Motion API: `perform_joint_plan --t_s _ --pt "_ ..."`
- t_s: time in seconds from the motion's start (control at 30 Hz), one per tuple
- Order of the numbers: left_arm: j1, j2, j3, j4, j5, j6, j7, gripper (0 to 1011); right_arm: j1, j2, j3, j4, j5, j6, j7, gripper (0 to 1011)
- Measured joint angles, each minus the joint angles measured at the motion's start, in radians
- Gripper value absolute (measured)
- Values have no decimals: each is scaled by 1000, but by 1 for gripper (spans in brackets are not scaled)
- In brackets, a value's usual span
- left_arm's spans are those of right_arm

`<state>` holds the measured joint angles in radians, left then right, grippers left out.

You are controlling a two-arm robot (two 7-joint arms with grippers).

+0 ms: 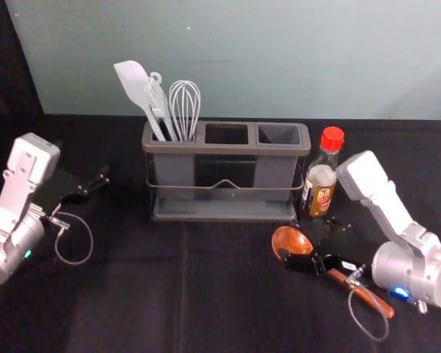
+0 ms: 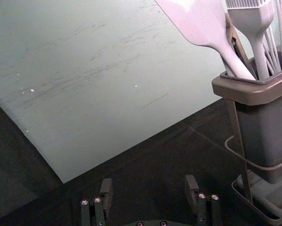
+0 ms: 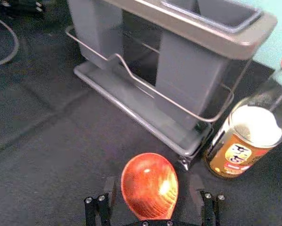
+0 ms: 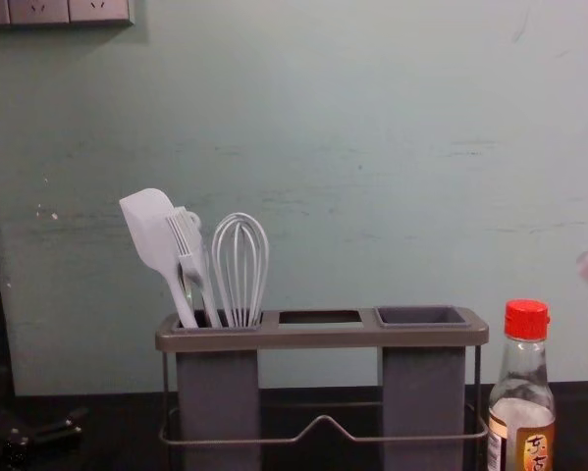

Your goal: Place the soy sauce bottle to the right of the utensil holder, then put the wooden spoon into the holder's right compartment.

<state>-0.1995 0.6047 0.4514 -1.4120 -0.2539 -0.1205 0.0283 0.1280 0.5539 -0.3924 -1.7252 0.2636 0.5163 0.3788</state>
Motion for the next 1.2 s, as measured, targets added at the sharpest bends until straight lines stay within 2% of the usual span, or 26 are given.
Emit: perform_joint_plan --t_s 0.23,0.57,1.2 --pt "0 0 0 0 0 0 0 1005 50 -39 -18 60 -13 45 7 1002" --pt "0 0 0 0 0 0 0 1005 84 -74 -35 117 -26 50 23 1000" --pt "0 0 0 0 0 0 0 1005 80 -73 -32 109 -29 47 38 1000"
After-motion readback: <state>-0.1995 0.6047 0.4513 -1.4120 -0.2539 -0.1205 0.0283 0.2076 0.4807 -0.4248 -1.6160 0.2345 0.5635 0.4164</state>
